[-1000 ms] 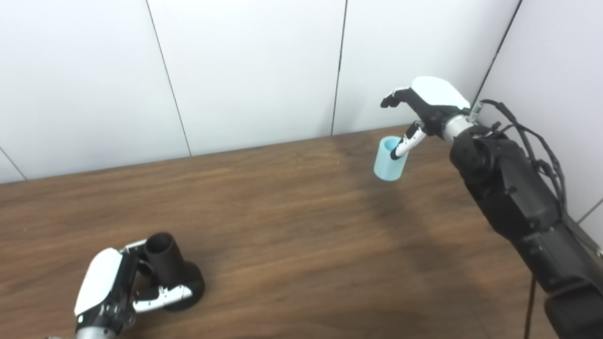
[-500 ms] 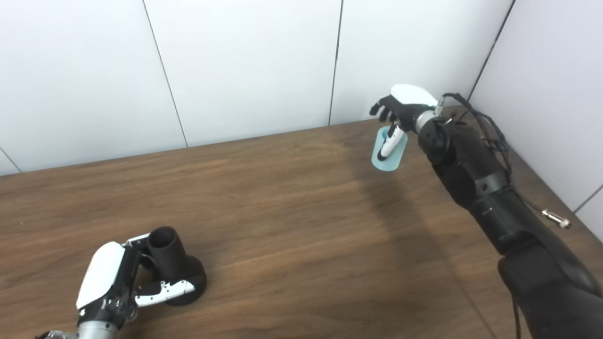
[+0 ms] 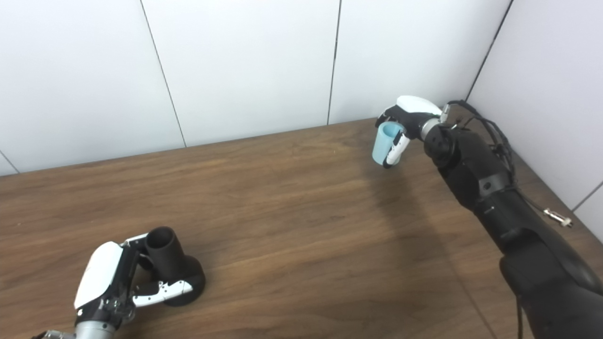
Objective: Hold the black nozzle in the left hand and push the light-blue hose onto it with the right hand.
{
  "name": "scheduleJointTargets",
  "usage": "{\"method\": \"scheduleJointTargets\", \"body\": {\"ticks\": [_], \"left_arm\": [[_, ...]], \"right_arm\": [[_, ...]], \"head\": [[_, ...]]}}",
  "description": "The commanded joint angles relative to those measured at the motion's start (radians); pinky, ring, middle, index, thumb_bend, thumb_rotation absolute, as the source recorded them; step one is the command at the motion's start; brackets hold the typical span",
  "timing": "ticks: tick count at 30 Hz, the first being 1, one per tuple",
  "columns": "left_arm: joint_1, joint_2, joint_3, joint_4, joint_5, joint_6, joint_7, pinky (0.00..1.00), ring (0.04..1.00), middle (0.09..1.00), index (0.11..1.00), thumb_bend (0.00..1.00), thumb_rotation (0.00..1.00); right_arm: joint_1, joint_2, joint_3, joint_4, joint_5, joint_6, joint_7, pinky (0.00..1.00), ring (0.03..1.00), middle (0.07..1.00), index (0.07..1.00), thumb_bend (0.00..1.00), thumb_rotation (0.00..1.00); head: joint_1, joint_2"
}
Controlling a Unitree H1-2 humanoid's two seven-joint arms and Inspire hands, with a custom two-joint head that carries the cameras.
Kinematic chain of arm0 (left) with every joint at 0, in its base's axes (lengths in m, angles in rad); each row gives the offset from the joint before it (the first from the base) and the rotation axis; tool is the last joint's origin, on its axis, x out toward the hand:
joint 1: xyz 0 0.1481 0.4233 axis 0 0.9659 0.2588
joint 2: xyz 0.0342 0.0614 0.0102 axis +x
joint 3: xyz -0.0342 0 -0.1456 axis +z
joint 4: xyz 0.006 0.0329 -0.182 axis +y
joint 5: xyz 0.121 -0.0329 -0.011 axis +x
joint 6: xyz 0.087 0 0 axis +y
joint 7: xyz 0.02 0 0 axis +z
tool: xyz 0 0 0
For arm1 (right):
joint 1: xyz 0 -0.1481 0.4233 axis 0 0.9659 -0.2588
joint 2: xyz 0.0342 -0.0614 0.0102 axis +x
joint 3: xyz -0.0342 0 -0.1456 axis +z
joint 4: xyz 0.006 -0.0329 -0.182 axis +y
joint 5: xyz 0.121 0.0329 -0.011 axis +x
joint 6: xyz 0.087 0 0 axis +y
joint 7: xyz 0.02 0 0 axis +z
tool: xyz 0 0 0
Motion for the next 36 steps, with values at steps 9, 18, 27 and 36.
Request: {"method": "scheduleJointTargets", "body": {"ticks": [9, 18, 27, 36], "left_arm": [[0.013, 0.011, -0.007, 0.005, -0.001, -0.004, -0.026, 0.46, 0.538, 0.513, 0.473, 0.52, 0.00], [0.018, 0.011, -0.005, -0.012, -0.004, 0.000, -0.034, 0.47, 0.543, 0.523, 0.467, 0.52, 0.00], [0.018, 0.011, -0.005, -0.009, -0.001, 0.003, -0.034, 0.46, 0.538, 0.521, 0.466, 0.52, 0.00], [0.018, 0.009, -0.005, -0.007, 0.001, 0.005, -0.033, 0.47, 0.542, 0.523, 0.466, 0.52, 0.00]], "right_arm": [[-0.020, -0.063, -0.009, -0.028, 0.001, -0.047, -0.029, 0.74, 0.717, 0.712, 0.701, 0.93, 0.05], [0.002, -0.060, -0.004, -0.053, -0.056, -0.121, -0.160, 0.40, 0.396, 0.482, 0.544, 0.53, 0.00], [0.015, -0.045, -0.007, -0.064, -0.070, -0.111, -0.191, 0.40, 0.385, 0.477, 0.528, 0.52, 0.00], [0.017, -0.041, -0.015, -0.076, -0.059, -0.115, -0.183, 0.44, 0.398, 0.492, 0.516, 0.52, 0.00]], "head": [[0.002, 0.003], [0.001, 0.014], [0.003, 0.016], [0.024, 0.015]]}}
